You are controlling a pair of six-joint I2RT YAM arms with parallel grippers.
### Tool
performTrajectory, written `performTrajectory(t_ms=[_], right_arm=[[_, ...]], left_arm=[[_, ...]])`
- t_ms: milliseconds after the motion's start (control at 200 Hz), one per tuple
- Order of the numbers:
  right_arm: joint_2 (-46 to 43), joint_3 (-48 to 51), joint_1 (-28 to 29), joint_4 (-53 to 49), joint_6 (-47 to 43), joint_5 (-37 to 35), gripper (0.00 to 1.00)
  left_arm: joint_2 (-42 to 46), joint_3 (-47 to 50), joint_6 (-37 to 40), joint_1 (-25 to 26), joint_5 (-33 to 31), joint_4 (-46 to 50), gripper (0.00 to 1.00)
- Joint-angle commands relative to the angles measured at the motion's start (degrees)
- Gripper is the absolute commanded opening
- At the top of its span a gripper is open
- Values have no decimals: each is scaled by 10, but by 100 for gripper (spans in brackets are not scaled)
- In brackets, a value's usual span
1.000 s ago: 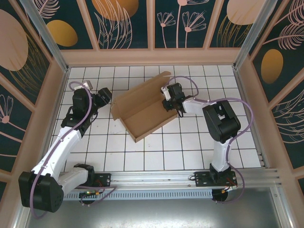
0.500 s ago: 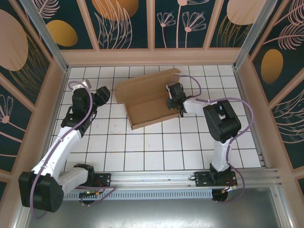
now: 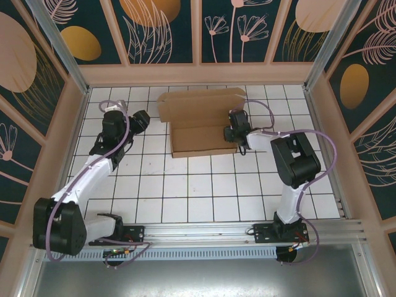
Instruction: Fold the paper box
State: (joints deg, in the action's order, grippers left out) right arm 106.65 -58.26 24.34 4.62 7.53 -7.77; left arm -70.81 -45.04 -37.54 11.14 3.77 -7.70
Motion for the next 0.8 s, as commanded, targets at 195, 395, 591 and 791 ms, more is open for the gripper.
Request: performTrajectory(t_ms=[195, 395, 591, 791], right_arm=[[-219, 151, -63, 232, -119, 170, 60], [-225, 212, -169, 425, -227, 366, 61], [-155, 181, -215, 482, -282, 461, 66], [-84, 103, -226, 427, -333, 481, 72]], left_arm=[[3, 81, 240, 0, 35, -256, 67], [-59, 81, 404, -3, 137, -312, 71], [-132, 42, 463, -34, 219, -336, 69], [-177, 13, 499, -59, 256, -322, 71]])
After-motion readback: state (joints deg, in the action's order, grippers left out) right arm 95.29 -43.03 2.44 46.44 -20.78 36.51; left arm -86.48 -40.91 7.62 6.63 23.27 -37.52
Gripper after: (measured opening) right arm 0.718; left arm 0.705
